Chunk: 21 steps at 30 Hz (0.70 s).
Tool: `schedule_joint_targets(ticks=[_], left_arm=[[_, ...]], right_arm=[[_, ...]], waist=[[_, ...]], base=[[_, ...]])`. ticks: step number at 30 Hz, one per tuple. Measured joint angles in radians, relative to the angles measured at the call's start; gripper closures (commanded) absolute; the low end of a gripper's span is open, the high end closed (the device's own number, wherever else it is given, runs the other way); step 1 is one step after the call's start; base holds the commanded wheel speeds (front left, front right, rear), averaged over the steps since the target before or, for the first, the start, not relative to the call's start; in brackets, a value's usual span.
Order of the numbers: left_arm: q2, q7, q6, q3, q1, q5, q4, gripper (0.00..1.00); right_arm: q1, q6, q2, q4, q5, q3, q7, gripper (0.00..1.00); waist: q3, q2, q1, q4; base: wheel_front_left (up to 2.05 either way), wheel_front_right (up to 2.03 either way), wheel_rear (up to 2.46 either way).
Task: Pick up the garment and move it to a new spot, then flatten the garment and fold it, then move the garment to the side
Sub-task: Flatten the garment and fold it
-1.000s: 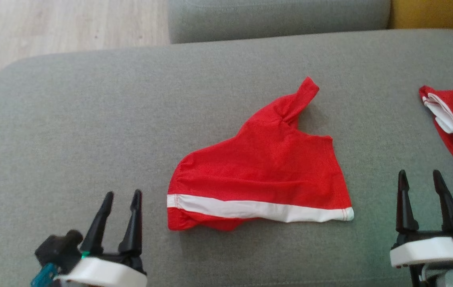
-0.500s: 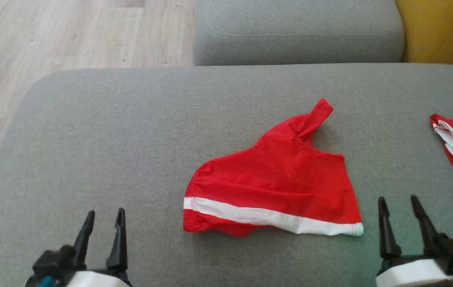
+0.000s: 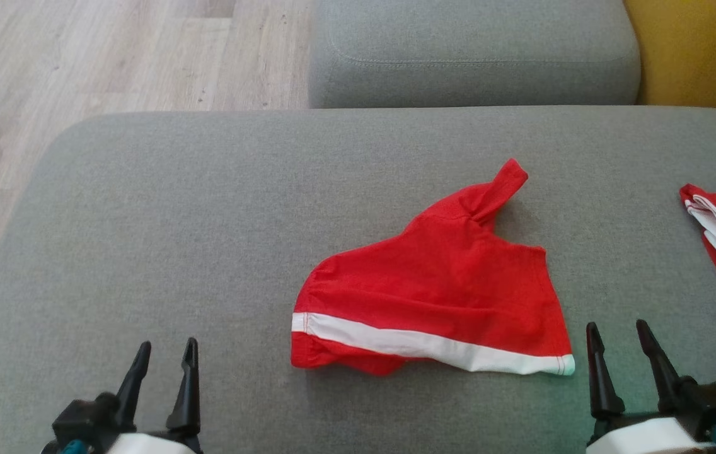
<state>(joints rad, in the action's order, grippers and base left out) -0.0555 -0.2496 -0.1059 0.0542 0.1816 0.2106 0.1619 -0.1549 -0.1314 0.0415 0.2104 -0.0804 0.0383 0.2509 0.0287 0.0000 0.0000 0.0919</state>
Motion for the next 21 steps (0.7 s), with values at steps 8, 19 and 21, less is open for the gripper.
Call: schedule_joint_targets(ticks=[8, 19, 21], left_arm=[[0.000, 0.001, 0.002, 0.098, -0.037, 0.022, 0.063, 0.00], [0.003, 0.192, 0.009, 0.198, -0.210, 0.084, 0.141, 0.00], [0.002, 0.207, 0.009, 0.199, -0.215, 0.090, 0.143, 0.00]], right_arm=[[0.003, 0.000, 0.000, 0.076, -0.005, -0.007, -0.051, 0.00], [0.125, 0.000, 0.001, 0.162, 0.008, -0.069, -0.346, 0.00], [0.129, 0.000, 0.001, 0.165, 0.012, -0.070, -0.358, 0.00]], waist=[[-0.008, 0.0000, 0.0000, -0.009], [-0.069, 0.0000, 0.0000, -0.029], [-0.076, 0.0000, 0.0000, -0.030]], base=[[0.00, 0.00, 0.00], [0.00, 0.00, 0.00], [0.00, 0.00, 0.00]])
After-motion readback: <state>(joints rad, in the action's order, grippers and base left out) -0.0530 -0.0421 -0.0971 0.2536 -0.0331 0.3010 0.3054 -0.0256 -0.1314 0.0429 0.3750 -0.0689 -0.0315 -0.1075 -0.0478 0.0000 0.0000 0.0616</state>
